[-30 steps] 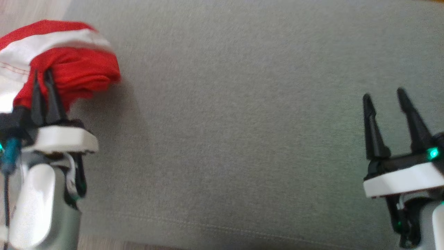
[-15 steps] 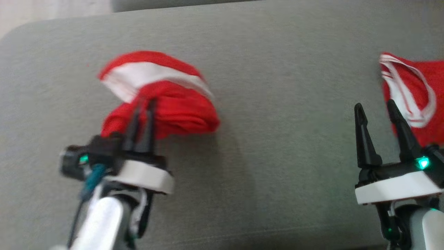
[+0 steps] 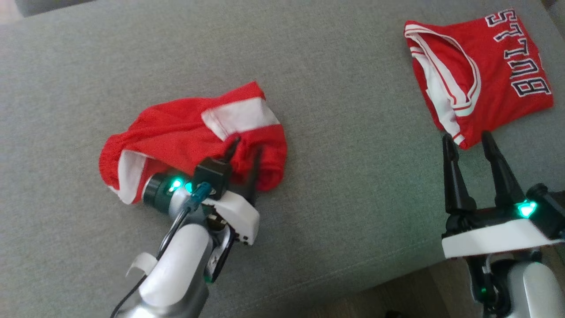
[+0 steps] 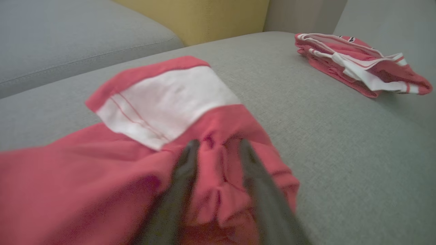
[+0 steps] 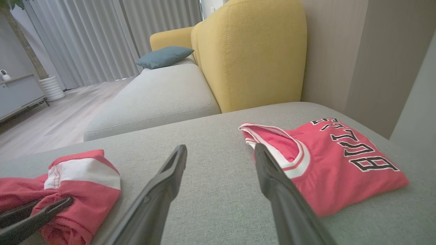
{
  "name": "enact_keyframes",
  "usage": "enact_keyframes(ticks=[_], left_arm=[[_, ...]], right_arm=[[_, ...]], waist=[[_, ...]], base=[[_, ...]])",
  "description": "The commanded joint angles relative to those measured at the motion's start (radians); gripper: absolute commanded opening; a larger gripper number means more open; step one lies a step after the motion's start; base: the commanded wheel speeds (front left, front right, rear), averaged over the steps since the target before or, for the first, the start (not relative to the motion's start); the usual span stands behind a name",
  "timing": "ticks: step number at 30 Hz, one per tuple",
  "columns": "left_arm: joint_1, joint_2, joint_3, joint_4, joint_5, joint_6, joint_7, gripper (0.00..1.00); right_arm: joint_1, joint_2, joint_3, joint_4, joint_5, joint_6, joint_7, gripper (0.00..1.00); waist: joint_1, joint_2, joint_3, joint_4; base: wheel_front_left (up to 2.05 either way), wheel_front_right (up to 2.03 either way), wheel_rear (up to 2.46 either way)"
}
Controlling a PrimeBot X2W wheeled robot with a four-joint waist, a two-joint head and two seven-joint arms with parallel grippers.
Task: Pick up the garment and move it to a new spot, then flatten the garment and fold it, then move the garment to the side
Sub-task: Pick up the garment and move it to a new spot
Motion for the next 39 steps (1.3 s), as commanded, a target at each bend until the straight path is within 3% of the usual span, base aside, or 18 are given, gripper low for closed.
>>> enact_keyframes(ticks=[1, 12, 18, 25, 32, 39], left_arm=[[-0.056, -0.008, 0.011, -0.012, -0.007, -0.005, -0.041, 1.00], [-0.063, -0.005, -0.009, -0.152, 0.016, 0.035, -0.124, 1.00], [-0.016, 0.048, 0.042, -0.236, 0.003, 0.068, -0.128, 1.00], [0.058, 0.121, 0.168, -0.282, -0.070, 0.102, -0.129, 1.00], [0.154, 0.174, 0.263, -0.323, -0.112, 0.110, -0.130, 1.00], [0.241, 0.188, 0.264, -0.358, -0.095, 0.102, -0.130, 1.00]], right_arm=[[-0.041, -0.003, 0.021, -0.025, 0.013, 0.004, -0.015, 1.00], [-0.041, -0.003, 0.016, -0.019, -0.005, 0.004, -0.009, 1.00], [-0.032, -0.002, 0.011, -0.033, -0.025, 0.004, 0.015, 1.00], [-0.013, -0.013, 0.006, -0.044, -0.043, 0.004, 0.045, 1.00], [0.006, -0.027, 0.001, -0.042, -0.049, 0.004, 0.063, 1.00], [0.037, -0.035, 0.001, -0.029, -0.049, 0.004, 0.073, 1.00]], waist=[[0.0000, 0.0000, 0.018, -0.011], [0.0000, 0.0000, -0.035, 0.093], [0.0000, 0.0000, -0.072, 0.173], [0.0000, 0.0000, -0.095, 0.246], [0.0000, 0.0000, -0.116, 0.281], [0.0000, 0.0000, -0.157, 0.283]], base=[[0.00, 0.00, 0.00], [0.00, 0.00, 0.00], [0.00, 0.00, 0.00], [0.00, 0.00, 0.00], [0.00, 0.00, 0.00], [0.00, 0.00, 0.00]])
